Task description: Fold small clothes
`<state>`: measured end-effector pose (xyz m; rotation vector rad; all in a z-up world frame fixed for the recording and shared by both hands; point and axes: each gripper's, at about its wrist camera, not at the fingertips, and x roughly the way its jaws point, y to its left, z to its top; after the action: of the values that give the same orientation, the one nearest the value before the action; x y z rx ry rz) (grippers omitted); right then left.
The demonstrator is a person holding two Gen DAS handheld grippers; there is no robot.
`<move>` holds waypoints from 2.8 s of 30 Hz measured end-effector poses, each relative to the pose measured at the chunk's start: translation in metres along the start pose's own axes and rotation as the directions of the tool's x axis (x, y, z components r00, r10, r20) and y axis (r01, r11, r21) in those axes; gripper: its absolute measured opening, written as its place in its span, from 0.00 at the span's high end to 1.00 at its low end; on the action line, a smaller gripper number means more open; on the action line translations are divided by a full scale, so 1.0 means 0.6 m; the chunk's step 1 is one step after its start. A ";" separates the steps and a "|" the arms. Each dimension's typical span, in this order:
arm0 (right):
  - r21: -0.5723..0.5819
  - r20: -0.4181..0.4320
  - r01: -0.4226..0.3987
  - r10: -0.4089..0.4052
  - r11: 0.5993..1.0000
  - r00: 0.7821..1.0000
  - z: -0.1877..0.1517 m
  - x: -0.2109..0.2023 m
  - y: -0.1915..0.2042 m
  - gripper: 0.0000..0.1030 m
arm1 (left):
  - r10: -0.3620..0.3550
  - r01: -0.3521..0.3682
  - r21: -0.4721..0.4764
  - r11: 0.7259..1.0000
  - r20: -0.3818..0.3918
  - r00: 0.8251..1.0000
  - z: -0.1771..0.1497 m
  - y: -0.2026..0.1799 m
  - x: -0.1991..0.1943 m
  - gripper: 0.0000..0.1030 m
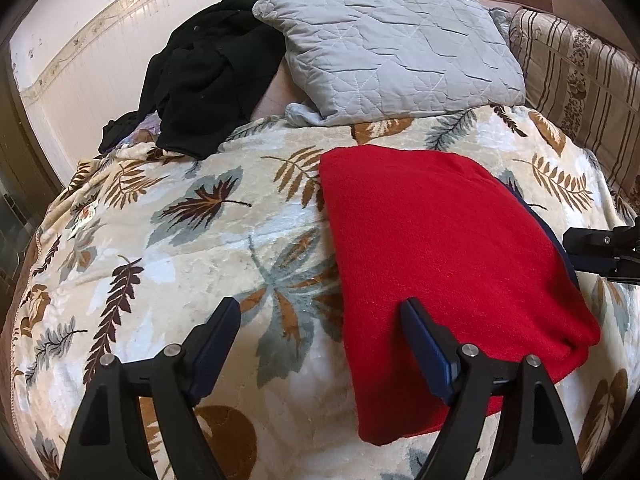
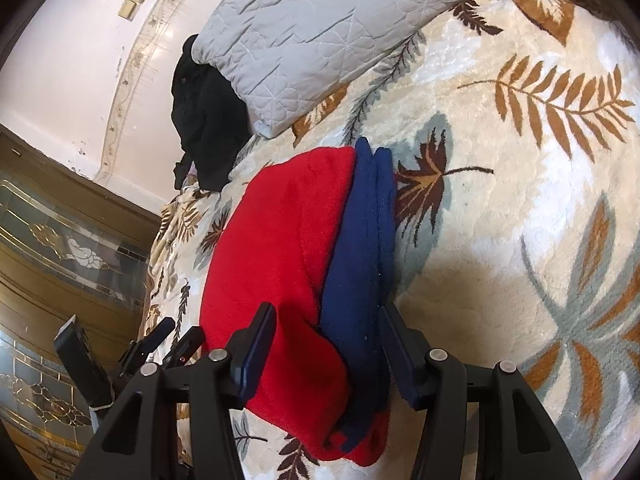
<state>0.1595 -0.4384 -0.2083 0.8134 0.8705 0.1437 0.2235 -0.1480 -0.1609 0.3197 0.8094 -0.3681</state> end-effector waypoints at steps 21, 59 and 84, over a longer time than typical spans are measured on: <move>0.044 -0.001 -0.037 0.037 0.998 0.999 0.005 0.004 -0.013 0.39 | -0.027 0.026 -0.027 0.999 -0.009 1.000 0.005 0.010 0.004 0.19; 0.125 -0.126 -0.089 0.105 0.988 0.986 0.042 0.079 -0.052 0.24 | -0.660 0.553 -0.440 0.707 -0.133 0.739 0.020 0.059 0.136 0.19; -0.097 -0.056 -0.101 0.096 0.990 0.994 0.050 0.117 0.058 0.52 | -0.641 0.606 -0.339 0.720 0.011 0.767 0.037 0.042 0.080 0.54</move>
<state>0.2344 -0.4018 -0.2169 0.7623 0.8643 0.2940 0.2792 -0.1443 -0.1788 -0.2716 1.0619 -0.8503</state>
